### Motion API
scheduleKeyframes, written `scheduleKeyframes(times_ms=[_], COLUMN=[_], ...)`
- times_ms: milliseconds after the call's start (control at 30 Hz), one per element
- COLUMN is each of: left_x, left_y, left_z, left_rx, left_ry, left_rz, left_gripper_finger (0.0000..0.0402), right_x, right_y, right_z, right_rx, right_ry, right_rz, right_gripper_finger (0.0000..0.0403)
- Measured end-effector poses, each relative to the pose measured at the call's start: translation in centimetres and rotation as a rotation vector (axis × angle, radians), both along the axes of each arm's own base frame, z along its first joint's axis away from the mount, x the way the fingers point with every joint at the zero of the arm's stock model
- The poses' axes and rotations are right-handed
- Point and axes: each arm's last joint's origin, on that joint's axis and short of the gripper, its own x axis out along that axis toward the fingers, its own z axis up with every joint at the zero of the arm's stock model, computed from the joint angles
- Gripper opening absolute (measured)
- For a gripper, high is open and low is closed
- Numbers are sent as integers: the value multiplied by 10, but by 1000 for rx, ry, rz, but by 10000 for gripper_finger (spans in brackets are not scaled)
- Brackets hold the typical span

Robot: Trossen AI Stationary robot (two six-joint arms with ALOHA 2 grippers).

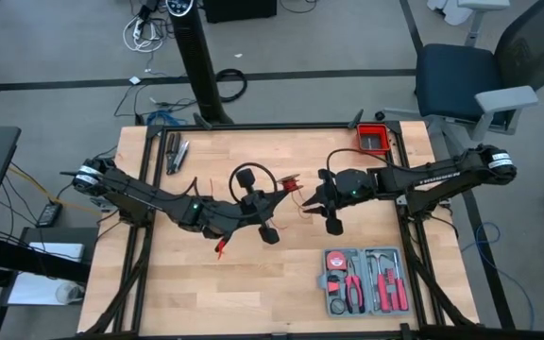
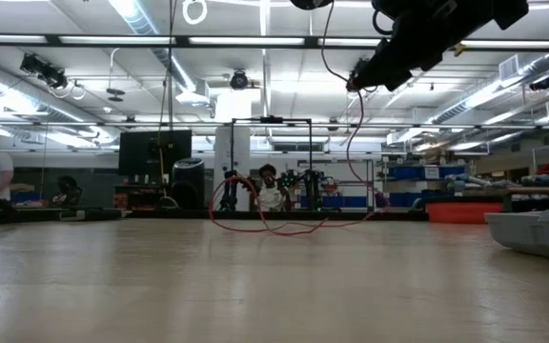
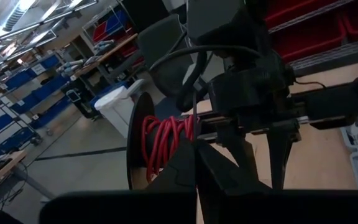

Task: Coil cords
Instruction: Uncoil the wire

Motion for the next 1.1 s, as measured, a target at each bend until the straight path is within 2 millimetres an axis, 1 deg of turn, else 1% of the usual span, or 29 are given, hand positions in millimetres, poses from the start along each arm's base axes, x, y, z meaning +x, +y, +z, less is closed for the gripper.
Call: scheduleKeyframes(times_ms=[367, 800, 933, 1100], left_x=[0, 1, 1, 1], left_y=[0, 0, 0, 0], left_z=[3, 7, 8, 7], left_rx=[-34, -49, -52, -48], left_ry=[-48, -90, -100, -88], left_rz=[3, 3, 2, 2], left_gripper_finger=[0, 0, 0, 0], right_x=[1, 1, 1, 0], right_y=[0, -1, -2, -3], right_z=[2, 1, 1, 1], right_rx=[-8, -37, -61, -90], right_ry=[-20, -22, -23, -10], right_rz=[1, -23, -38, -54], right_gripper_finger=[80, 29, 6, 2])
